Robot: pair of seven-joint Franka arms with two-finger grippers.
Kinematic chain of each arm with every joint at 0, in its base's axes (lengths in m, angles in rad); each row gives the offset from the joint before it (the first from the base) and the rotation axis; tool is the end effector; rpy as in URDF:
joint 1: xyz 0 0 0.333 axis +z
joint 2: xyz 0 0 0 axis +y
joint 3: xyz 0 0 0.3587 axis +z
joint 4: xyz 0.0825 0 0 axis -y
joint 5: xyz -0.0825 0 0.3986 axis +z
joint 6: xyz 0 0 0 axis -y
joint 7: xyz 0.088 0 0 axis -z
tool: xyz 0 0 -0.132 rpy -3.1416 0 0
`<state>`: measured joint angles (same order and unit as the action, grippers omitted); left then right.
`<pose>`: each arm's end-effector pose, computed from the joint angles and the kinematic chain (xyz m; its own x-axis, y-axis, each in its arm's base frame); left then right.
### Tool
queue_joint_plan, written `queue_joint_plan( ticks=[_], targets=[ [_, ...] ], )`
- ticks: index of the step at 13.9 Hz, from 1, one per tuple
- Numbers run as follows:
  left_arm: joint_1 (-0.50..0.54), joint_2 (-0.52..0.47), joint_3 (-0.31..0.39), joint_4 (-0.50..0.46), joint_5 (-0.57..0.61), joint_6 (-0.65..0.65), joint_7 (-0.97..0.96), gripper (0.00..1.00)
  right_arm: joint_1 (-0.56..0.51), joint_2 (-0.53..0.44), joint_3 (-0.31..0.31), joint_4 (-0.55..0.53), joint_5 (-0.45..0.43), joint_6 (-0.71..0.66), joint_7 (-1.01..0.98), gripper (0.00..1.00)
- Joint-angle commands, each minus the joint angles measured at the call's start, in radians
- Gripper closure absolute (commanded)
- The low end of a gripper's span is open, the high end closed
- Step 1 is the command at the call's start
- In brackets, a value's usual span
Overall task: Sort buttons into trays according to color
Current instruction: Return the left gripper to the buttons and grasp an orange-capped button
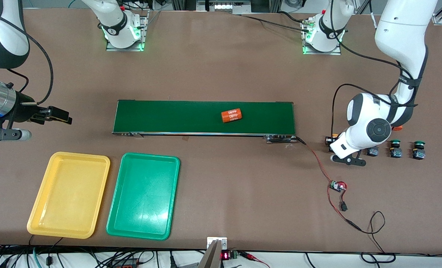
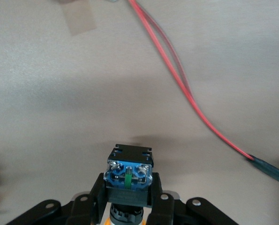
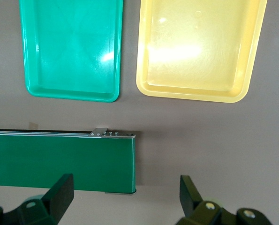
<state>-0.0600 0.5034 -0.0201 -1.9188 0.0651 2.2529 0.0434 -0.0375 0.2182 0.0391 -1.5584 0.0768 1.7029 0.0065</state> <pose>0.6328 -0.0473 0.2171 0.9720 -0.1618 -0.1702 -0.1685 -0.9854 -0.0258 0.6433 0.0079 0.5270 0.9971 -0.0153 -0.0745 -0.0215 -0.9963 -0.0831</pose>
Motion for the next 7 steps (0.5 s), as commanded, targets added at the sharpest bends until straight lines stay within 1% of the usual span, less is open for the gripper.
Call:
queue_joint_plan(
  ticks=[1,3,4,7],
  targets=[
    [-0.014,-0.107,-0.07,0.017,-0.034,-0.148,-0.016,0.82,-0.005,0.003,0.004,0.008,0.014,-0.005,0.015,0.0],
    [-0.015,-0.125,-0.142,0.015,-0.036,-0.231,-0.138,0.82,-0.004,0.003,0.004,0.008,0.014,-0.006,0.015,0.0],
    [-0.015,-0.135,-0.196,0.015,-0.036,-0.251,-0.23,0.82,-0.005,0.003,0.004,0.008,0.014,-0.008,0.013,0.0],
    [-0.018,-0.138,-0.312,0.006,-0.036,-0.247,-0.42,0.82,-0.007,0.003,0.004,0.008,0.014,-0.005,0.015,0.0]
  ],
)
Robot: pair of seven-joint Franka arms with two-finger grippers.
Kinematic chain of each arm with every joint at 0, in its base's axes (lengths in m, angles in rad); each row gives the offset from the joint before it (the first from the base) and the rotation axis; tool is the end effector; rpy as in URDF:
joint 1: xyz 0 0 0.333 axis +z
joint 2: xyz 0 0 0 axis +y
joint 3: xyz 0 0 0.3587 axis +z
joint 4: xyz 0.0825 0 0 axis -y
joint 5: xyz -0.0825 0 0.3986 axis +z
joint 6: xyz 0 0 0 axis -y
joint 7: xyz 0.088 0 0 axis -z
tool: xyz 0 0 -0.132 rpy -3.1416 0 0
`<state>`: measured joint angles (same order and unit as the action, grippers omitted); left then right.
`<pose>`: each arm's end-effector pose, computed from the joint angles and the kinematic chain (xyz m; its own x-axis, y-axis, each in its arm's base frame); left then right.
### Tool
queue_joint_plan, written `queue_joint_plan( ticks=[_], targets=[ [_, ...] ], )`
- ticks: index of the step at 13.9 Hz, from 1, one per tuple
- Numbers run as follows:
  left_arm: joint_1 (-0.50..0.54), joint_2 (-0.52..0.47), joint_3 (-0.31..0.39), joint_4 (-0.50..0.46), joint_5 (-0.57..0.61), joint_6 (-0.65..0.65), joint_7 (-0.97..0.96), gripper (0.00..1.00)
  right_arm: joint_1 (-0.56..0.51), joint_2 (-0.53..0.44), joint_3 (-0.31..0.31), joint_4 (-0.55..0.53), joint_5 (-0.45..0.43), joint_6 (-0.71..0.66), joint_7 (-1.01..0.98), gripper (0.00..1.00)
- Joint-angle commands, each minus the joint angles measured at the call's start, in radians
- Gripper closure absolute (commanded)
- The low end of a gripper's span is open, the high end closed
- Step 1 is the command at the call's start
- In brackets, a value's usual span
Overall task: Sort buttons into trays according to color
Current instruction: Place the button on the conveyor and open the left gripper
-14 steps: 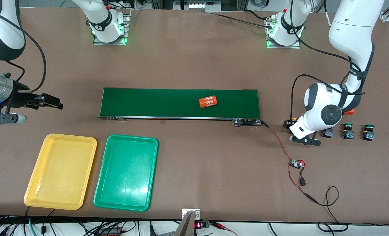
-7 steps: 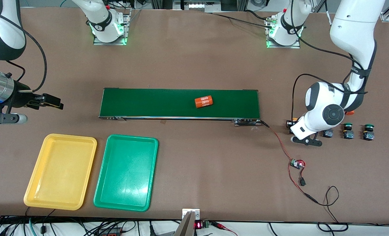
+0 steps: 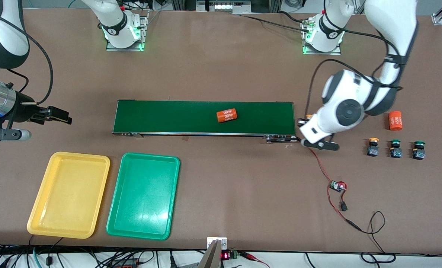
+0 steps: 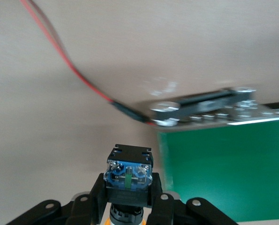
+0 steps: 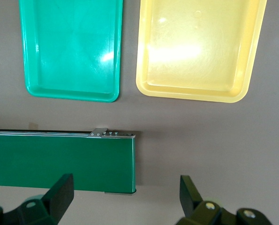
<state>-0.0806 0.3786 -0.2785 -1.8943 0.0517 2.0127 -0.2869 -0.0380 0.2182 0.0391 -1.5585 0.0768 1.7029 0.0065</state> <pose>0.5833 -0.2057 0.2992 0.9644 -0.0897 -0.2489 -0.0949 -0.9954 -0.0090 0.6433 0.0076 0.5270 0.9971 -0.0158 -0.0746 -0.0220 -0.9963 -0.0831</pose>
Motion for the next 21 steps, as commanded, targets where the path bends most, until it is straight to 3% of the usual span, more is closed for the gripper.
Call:
queue_joint_plan(
  ticks=[1,5,7,8,10,15,19,21],
  targets=[
    [-0.011,-0.001,-0.082,-0.019,-0.023,0.001,-0.144,0.82,-0.008,0.003,0.004,0.008,0.014,-0.006,0.006,0.0],
    [-0.045,0.032,-0.136,-0.045,-0.056,0.105,-0.23,0.8,-0.011,0.003,0.002,0.008,0.014,-0.009,0.001,0.0],
    [-0.059,0.042,-0.137,-0.065,-0.073,0.15,-0.244,0.74,-0.028,0.003,0.002,0.008,0.014,-0.012,-0.003,0.0],
    [-0.059,0.043,-0.137,-0.066,-0.073,0.153,-0.244,0.62,-0.028,0.003,0.002,0.008,0.015,-0.013,-0.003,0.0],
    [-0.054,0.036,-0.137,-0.065,-0.072,0.15,-0.239,0.0,-0.028,0.003,0.002,0.008,0.014,-0.013,-0.005,0.0],
    [-0.008,-0.063,-0.122,-0.016,-0.07,0.066,-0.23,0.0,-0.028,0.003,0.002,0.008,0.015,-0.011,-0.003,0.0],
    [0.013,-0.069,0.026,-0.003,-0.058,0.032,-0.201,0.0,-0.028,0.003,0.002,0.008,0.014,-0.009,-0.003,0.0],
    [0.015,-0.061,0.122,-0.002,-0.056,0.044,-0.068,0.0,-0.028,0.003,0.004,0.008,0.014,-0.012,-0.005,0.0]
  ],
)
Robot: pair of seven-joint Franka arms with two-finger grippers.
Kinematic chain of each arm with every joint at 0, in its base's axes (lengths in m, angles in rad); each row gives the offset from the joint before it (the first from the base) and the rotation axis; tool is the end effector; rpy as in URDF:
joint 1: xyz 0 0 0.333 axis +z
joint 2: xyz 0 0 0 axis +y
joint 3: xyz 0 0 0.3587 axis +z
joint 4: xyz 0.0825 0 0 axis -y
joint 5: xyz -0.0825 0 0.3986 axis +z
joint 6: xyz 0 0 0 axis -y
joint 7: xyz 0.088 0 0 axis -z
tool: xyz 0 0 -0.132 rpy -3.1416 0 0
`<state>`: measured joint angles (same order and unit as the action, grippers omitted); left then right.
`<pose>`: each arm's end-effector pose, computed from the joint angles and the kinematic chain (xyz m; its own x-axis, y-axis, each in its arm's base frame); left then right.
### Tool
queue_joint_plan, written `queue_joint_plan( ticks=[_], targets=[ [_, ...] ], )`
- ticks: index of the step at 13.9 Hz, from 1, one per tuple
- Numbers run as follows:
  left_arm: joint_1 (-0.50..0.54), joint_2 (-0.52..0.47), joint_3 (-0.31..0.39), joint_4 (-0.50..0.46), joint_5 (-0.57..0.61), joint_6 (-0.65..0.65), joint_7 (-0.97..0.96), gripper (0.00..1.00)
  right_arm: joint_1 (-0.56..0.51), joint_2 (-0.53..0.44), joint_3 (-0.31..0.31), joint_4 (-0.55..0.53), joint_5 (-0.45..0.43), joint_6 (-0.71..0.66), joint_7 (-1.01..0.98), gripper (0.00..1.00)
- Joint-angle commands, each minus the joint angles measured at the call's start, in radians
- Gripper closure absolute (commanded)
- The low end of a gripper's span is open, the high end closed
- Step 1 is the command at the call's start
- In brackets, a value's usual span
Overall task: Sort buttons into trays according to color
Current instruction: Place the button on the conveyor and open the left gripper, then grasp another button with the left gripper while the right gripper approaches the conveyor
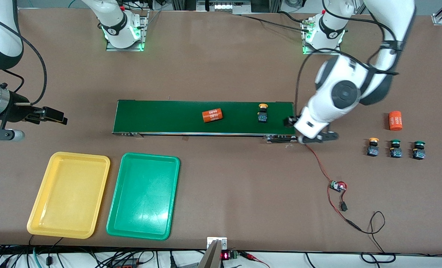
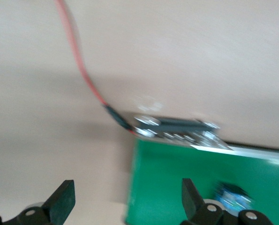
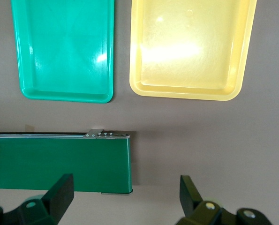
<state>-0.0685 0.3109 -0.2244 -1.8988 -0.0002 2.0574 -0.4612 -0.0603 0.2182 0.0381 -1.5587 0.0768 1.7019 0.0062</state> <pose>0.5997 -0.1737 0.3385 0.9723 0.1710 -0.1594 0.1728 -0.9850 -0.0030 0.6431 -0.0073 0.5268 0.9964 -0.0386 -0.0757 -0.0449 -0.9956 -0.0828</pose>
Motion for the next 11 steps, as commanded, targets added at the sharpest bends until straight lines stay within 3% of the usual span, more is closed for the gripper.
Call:
queue_joint_plan(
  ticks=[1,4,7,11],
  targets=[
    [0.004,0.011,0.1,0.004,-0.006,0.004,0.207,0.0,-0.004,0.001,0.005,0.008,0.014,-0.015,-0.005,0.0],
    [0.019,0.034,0.213,0.023,0.012,0.082,0.445,0.0,0.0,-0.007,0.005,0.008,0.014,-0.045,-0.011,0.0],
    [0.07,0.089,0.287,0.024,0.046,0.194,0.545,0.0,0.01,-0.022,0.014,-0.01,0.015,-0.061,-0.005,0.0],
    [0.091,0.172,0.364,0.024,0.043,0.335,0.742,0.0,0.036,-0.17,0.017,-0.228,0.024,0.066,0.012,0.0]
  ],
)
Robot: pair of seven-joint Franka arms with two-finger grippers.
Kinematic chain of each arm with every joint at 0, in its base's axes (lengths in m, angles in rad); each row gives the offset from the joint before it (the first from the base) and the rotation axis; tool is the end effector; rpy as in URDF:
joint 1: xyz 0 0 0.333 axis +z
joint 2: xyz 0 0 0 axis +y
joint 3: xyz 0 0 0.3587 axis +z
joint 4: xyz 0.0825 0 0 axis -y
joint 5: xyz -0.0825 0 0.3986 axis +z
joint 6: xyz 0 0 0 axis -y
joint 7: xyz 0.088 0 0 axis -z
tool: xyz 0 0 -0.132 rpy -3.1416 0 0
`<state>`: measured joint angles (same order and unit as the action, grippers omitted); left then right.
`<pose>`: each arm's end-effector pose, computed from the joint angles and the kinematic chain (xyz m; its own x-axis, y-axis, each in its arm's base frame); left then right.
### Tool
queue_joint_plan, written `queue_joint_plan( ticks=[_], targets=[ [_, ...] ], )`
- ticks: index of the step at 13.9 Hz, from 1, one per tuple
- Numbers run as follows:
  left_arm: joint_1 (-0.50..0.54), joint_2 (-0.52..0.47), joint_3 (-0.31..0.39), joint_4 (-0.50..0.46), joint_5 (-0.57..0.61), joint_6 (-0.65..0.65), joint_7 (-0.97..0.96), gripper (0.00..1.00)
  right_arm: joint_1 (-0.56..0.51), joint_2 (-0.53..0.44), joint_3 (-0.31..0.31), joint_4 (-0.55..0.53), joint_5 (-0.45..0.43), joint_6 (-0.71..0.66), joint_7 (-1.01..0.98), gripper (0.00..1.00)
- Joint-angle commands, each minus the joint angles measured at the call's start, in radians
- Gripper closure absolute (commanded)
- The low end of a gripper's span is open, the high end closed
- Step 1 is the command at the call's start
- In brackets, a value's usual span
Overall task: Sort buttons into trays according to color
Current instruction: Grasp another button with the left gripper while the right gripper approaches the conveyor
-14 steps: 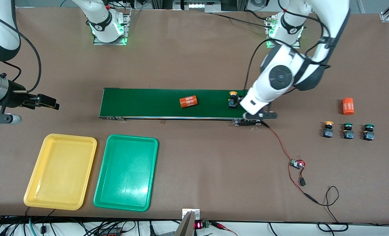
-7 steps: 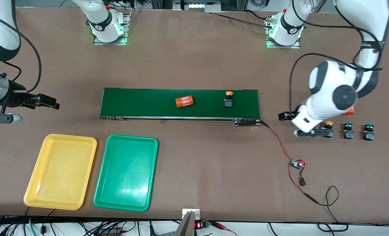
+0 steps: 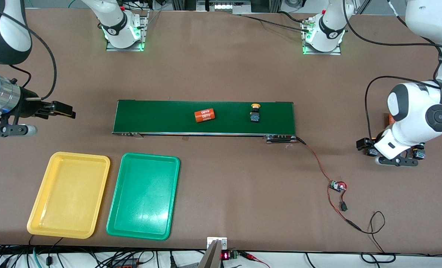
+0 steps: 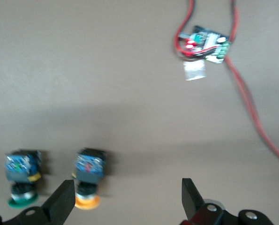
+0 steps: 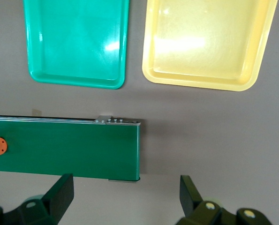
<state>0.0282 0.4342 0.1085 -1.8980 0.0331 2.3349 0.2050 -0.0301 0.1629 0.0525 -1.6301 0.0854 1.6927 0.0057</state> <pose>0.6539 0.0870 0.2783 0.9949 -0.1007 -0.0106 -0.1012 -0.9925 -0.0688 0.6206 0.0221 0.5267 0.9949 0.0064 -0.1010 -0.0028 -0.9958 -0.0911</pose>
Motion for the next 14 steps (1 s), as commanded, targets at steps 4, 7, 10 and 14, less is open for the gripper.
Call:
queue_joint_plan(
  ticks=[4,7,10,14],
  targets=[
    [0.021,0.107,0.04,0.023,-0.001,0.115,0.159,0.0,0.004,-0.233,0.119,-0.355,0.017,0.212,0.178,0.0],
    [0.029,0.138,0.051,0.022,-0.001,0.121,0.194,0.0,0.002,-0.252,0.232,-0.425,0.002,0.298,0.318,0.0],
    [0.029,0.175,0.057,0.019,-0.004,0.123,0.191,0.09,0.004,-0.252,0.321,-0.485,-0.004,0.369,0.387,0.0],
    [0.035,0.182,0.063,-0.003,-0.004,0.118,0.175,0.46,0.004,-0.25,0.411,-0.54,-0.041,0.444,0.497,0.0]
  ],
)
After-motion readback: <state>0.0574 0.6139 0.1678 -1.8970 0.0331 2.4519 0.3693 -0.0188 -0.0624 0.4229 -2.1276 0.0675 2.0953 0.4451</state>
